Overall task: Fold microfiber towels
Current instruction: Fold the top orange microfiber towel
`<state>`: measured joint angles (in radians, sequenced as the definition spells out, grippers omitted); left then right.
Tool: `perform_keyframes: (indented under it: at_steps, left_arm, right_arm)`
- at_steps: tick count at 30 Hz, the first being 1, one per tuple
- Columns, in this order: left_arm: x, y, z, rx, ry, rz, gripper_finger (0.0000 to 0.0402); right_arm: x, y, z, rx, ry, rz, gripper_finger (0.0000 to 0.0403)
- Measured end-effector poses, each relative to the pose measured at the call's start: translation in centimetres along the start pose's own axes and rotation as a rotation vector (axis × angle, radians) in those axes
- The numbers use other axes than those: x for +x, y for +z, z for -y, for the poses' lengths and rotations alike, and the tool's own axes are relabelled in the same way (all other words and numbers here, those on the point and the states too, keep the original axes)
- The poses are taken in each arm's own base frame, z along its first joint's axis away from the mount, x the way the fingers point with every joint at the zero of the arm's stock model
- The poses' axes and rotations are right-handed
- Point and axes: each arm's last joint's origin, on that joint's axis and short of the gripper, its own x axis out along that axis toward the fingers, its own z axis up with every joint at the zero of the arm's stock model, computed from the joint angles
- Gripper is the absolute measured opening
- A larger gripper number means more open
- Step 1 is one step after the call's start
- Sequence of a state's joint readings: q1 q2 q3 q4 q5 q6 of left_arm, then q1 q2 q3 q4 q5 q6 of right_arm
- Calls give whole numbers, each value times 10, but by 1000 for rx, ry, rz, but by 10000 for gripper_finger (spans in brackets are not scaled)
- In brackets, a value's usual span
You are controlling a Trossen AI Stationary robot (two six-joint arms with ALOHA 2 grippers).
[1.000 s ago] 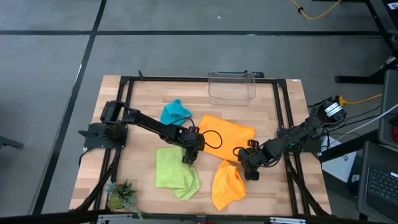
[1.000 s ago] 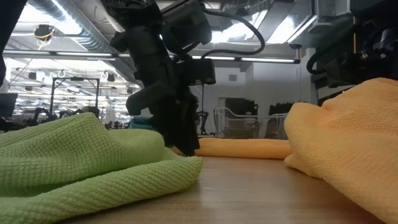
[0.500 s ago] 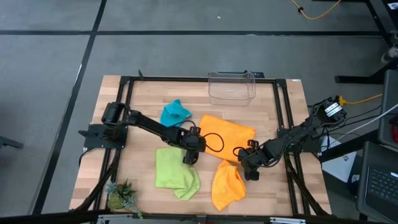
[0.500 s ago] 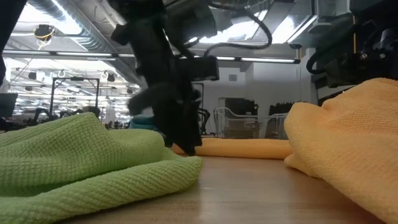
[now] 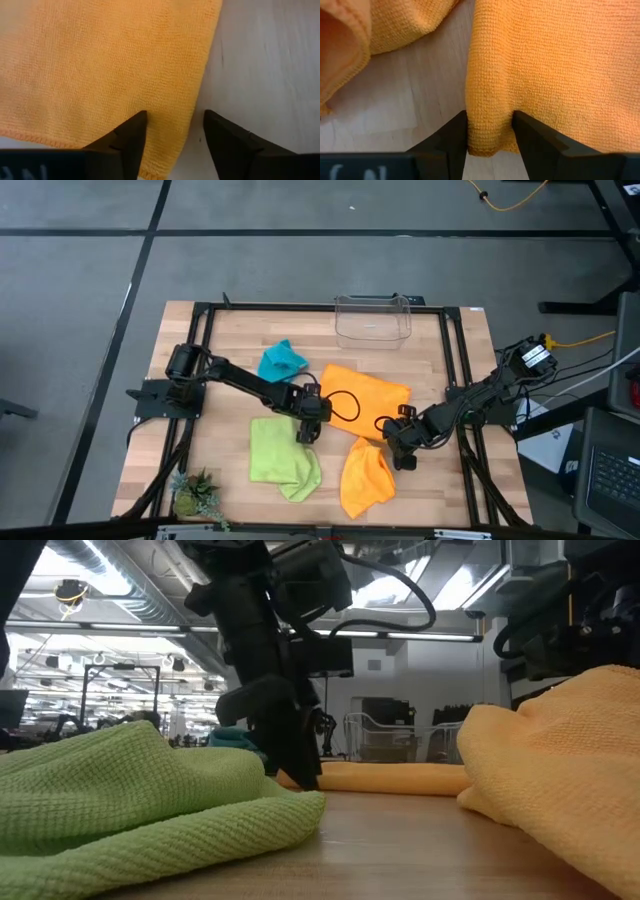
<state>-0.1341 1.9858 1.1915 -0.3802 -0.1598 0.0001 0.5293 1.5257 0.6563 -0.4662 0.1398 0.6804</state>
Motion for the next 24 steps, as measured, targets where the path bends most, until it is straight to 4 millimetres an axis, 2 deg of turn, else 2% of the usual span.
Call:
perform_keyframes:
  at_steps: [5, 12, 14, 19, 24]
  left_arm:
    - [1, 0, 0, 0, -7, 7, 121]
    - [1, 0, 1, 5, 5, 14, 11]
    - [1, 0, 3, 12, 18, 15, 6]
    - [-6, 2, 10, 33, 72, 23, 1]
    - [-30, 12, 12, 87, 157, 10, 0]
  right_arm:
    - [1, -1, 1, 32, -19, -9, 126]
    - [1, 0, 2, 105, -32, 8, 34]
    - [1, 0, 2, 120, -32, 9, 12]
    - [-4, 5, -1, 205, -46, 9, 11]
    - [-27, 20, -6, 236, -156, 23, 7]
